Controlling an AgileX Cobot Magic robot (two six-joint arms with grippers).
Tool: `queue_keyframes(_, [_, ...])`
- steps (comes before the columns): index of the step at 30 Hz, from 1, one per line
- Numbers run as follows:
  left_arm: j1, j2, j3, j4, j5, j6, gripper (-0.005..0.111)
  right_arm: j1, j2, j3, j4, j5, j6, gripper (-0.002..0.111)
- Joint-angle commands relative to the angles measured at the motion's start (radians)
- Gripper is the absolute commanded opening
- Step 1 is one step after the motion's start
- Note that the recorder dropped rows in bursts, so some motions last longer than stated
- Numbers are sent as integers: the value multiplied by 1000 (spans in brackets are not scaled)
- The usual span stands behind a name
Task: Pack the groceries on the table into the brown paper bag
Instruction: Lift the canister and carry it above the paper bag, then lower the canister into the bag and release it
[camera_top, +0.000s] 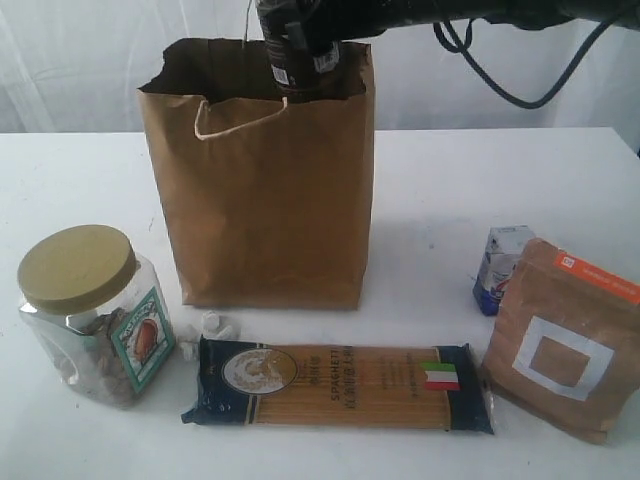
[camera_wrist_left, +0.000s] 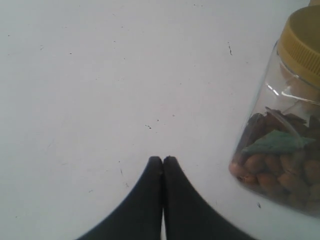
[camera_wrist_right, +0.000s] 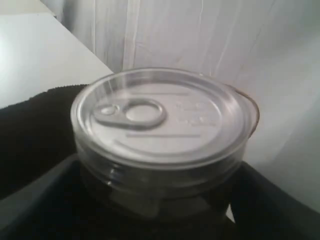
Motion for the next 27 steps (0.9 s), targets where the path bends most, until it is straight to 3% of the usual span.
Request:
queue_keyframes(1, [0,-3,1,1,2,0,0,0,-16,-9,-124,-3,-2,0])
queue_keyframes(4, [0,-3,1,1,2,0,0,0,-16,-9,-230,36,47,0])
queue_keyframes(9, [0,-3,1,1,2,0,0,0,-16,-9,-510,45,330,0])
queue_keyframes(12, [0,-3,1,1,2,0,0,0,-16,-9,-541,45,425,0])
queue_keyframes(17, [0,-3,1,1,2,0,0,0,-16,-9,-541,38,425,1])
queue_keyframes(20, [0,-3,1,1,2,0,0,0,-16,-9,-541,62,425,10])
queue_keyframes(27, [0,-3,1,1,2,0,0,0,-16,-9,-541,60,425,56])
